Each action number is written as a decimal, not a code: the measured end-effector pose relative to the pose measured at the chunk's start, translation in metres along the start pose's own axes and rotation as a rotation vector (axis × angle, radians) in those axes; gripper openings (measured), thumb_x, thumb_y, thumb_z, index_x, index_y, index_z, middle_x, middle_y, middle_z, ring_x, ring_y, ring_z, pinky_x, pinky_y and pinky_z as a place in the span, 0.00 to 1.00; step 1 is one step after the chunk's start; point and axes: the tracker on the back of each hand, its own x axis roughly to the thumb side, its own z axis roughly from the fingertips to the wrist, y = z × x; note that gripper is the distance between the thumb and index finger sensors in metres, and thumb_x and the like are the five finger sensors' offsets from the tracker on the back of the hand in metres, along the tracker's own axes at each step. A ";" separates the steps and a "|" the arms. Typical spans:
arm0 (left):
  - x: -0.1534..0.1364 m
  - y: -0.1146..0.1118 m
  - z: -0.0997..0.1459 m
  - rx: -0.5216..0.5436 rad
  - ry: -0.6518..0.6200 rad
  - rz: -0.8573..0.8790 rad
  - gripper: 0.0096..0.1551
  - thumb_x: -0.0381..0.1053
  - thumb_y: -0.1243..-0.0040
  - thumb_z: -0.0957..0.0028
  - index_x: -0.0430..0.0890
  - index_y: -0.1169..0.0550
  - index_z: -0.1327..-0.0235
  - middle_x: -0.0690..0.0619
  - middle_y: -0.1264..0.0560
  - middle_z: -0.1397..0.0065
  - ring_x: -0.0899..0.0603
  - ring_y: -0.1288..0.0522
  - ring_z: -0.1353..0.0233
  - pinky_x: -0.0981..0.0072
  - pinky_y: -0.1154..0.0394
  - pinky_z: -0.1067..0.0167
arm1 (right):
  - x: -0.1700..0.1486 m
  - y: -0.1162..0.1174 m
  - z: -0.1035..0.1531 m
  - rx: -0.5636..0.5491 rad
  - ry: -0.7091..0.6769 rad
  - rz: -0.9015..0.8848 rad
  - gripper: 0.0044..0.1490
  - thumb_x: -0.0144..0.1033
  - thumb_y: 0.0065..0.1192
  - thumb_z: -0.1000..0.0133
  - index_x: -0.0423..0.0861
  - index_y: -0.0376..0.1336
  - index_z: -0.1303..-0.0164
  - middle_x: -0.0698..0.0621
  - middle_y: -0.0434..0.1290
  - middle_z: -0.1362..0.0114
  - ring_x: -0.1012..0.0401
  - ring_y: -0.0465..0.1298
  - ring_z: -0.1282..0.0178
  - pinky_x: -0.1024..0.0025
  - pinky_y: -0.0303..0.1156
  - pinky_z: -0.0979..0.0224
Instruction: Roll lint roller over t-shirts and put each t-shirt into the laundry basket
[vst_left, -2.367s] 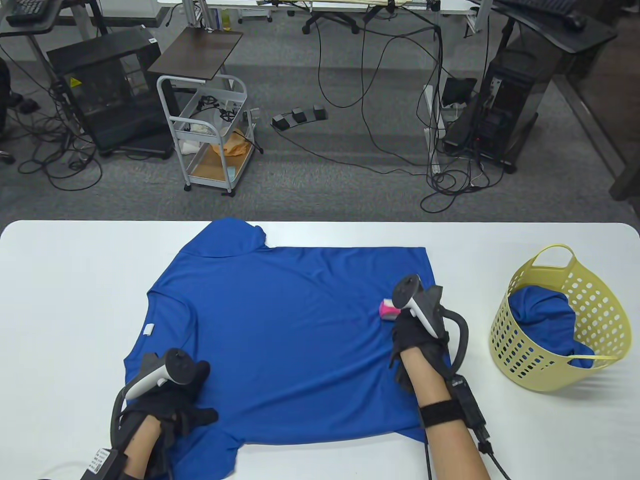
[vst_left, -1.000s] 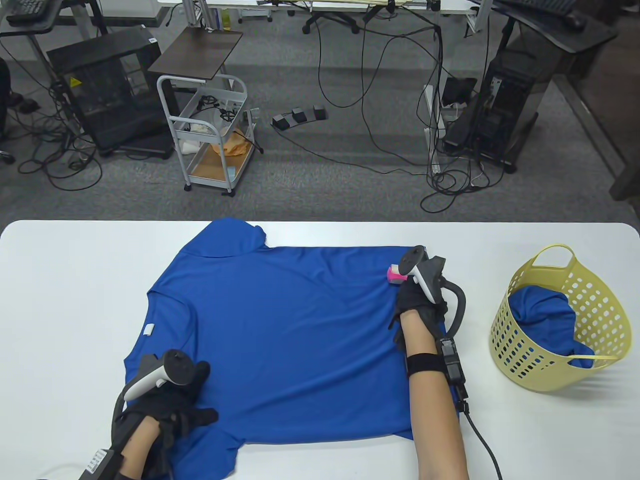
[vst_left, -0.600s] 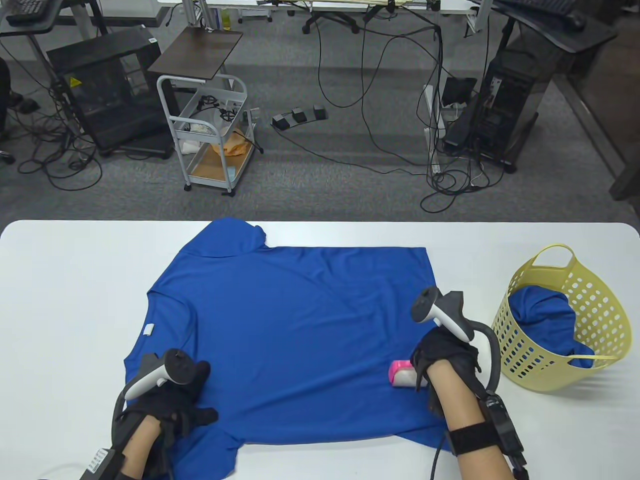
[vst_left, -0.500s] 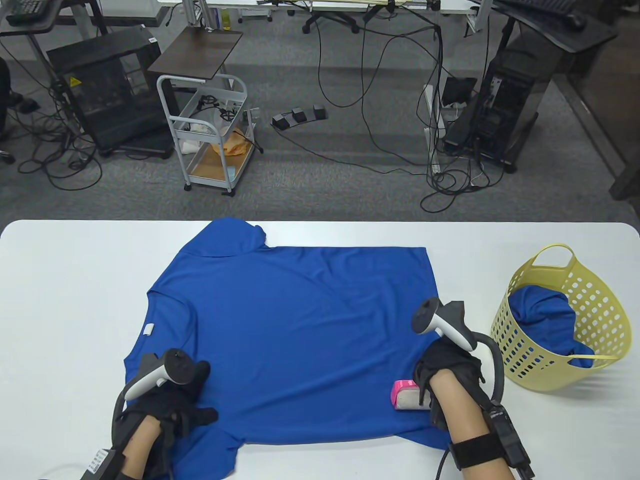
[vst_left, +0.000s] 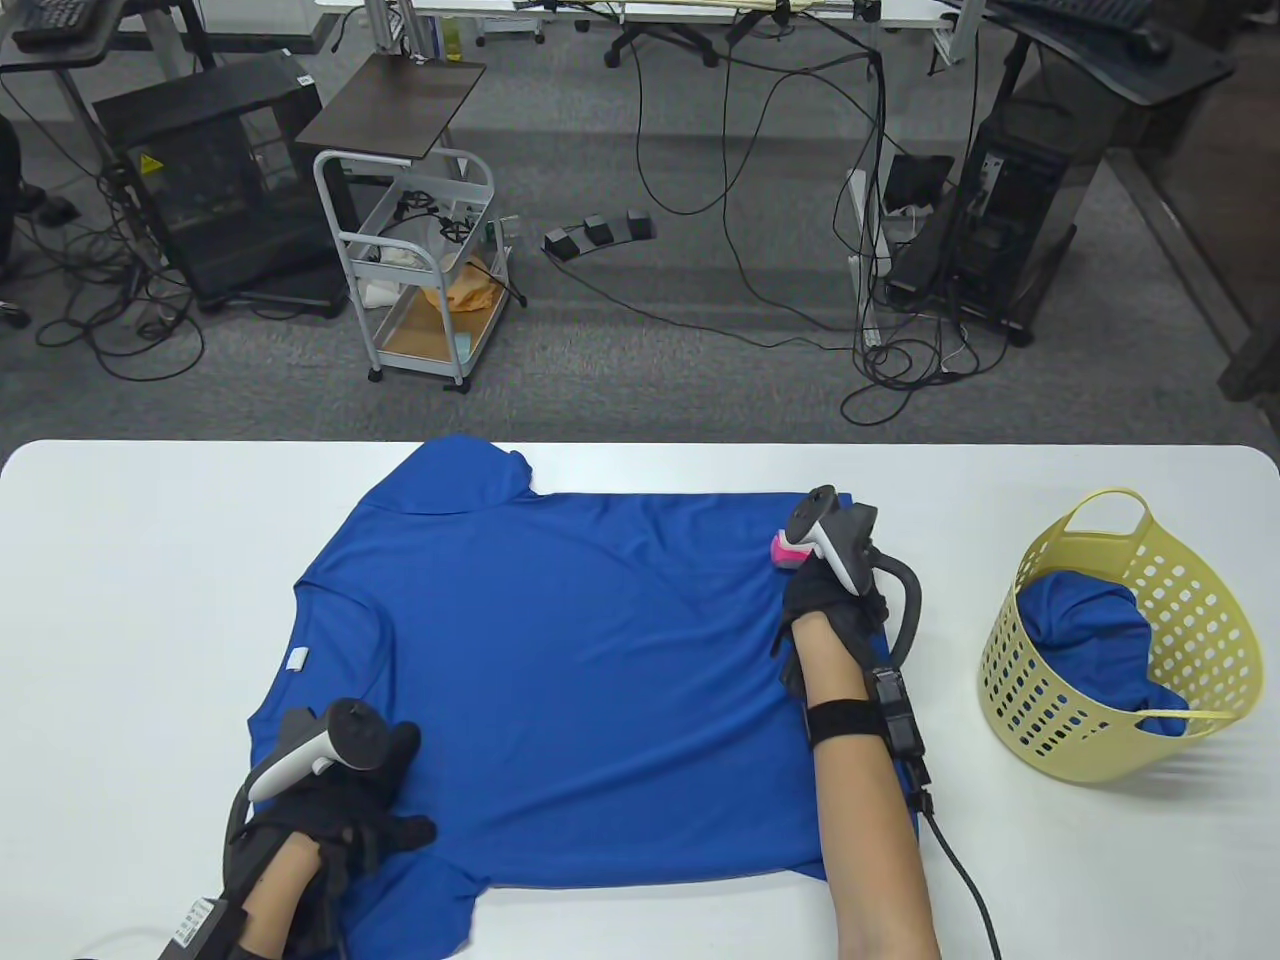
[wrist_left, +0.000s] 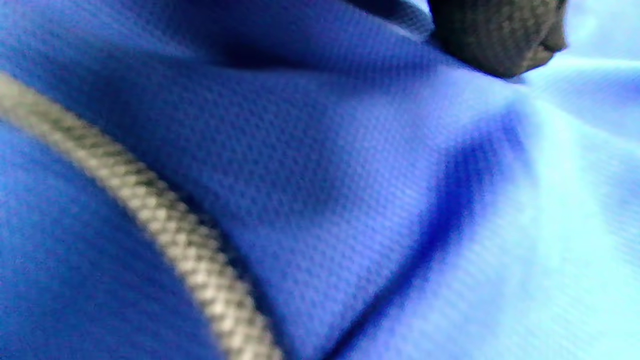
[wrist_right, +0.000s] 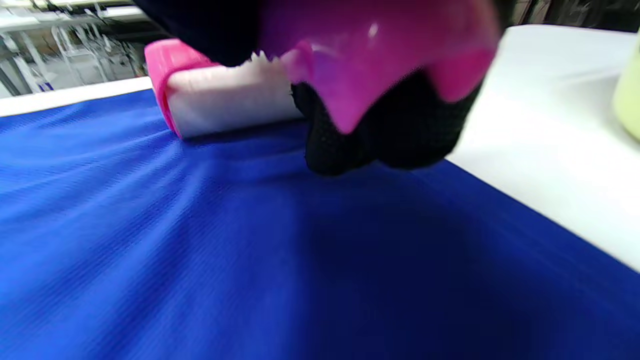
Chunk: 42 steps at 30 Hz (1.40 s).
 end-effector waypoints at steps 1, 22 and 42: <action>0.000 0.000 0.000 0.000 0.001 0.000 0.59 0.74 0.47 0.52 0.69 0.73 0.31 0.55 0.85 0.26 0.30 0.87 0.28 0.25 0.75 0.34 | 0.002 -0.001 -0.003 0.007 -0.006 0.026 0.35 0.43 0.50 0.38 0.52 0.43 0.23 0.45 0.67 0.24 0.57 0.82 0.44 0.70 0.84 0.48; 0.065 0.060 0.117 0.651 -0.510 0.416 0.44 0.60 0.46 0.44 0.50 0.49 0.20 0.46 0.49 0.16 0.35 0.46 0.15 0.43 0.44 0.22 | -0.004 0.002 0.223 -0.423 -0.898 -0.482 0.41 0.34 0.53 0.42 0.46 0.39 0.23 0.39 0.60 0.21 0.52 0.75 0.35 0.59 0.80 0.38; 0.152 0.003 0.087 0.496 -0.638 0.601 0.46 0.50 0.37 0.46 0.33 0.47 0.25 0.35 0.36 0.27 0.38 0.19 0.31 0.47 0.22 0.35 | 0.008 0.063 0.280 -0.184 -1.249 -0.538 0.46 0.32 0.66 0.46 0.46 0.43 0.24 0.36 0.51 0.17 0.45 0.64 0.22 0.50 0.70 0.26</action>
